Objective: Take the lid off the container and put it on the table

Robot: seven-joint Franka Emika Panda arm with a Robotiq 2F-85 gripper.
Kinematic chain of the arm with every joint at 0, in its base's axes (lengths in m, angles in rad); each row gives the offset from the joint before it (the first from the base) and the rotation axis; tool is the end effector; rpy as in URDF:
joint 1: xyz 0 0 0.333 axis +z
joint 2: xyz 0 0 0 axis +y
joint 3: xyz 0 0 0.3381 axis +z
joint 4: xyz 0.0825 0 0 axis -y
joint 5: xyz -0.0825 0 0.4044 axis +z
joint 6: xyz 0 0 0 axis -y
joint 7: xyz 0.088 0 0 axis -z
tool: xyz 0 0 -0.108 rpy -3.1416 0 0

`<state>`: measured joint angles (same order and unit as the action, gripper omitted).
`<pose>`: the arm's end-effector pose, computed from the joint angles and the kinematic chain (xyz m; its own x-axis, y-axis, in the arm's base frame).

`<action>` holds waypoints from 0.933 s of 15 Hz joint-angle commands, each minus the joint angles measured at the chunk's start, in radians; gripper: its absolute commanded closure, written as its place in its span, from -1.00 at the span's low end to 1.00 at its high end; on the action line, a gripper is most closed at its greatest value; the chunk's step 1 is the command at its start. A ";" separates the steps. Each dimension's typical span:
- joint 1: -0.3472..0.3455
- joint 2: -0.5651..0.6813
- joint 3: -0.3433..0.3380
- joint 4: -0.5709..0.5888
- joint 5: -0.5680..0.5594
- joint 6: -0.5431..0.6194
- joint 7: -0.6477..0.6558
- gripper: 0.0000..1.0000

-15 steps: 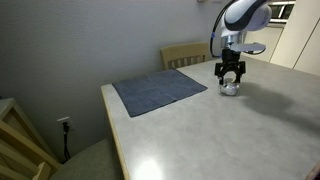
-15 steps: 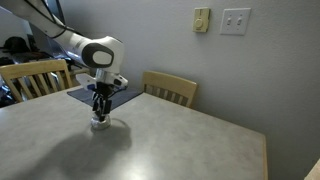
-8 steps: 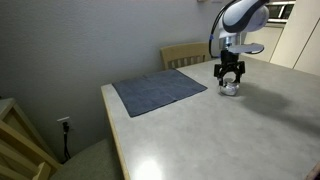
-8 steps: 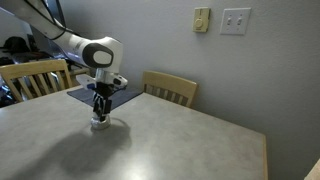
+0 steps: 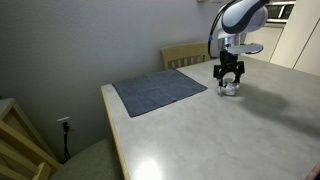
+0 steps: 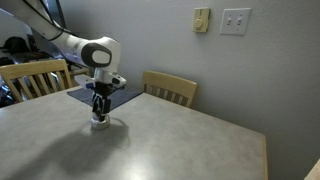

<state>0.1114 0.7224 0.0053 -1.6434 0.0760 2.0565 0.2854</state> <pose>0.6735 0.0828 0.1717 0.9280 -0.2082 -0.3090 -0.2088 -0.9775 0.0316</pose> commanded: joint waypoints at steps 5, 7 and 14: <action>0.008 -0.021 -0.011 -0.018 -0.025 0.014 0.001 -1.00; 0.010 -0.029 -0.013 -0.022 -0.029 0.016 0.003 -1.00; -0.007 -0.054 -0.007 -0.044 -0.014 0.038 -0.016 -1.00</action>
<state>0.1124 0.7061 0.0022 -1.6425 0.0621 2.0613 0.2853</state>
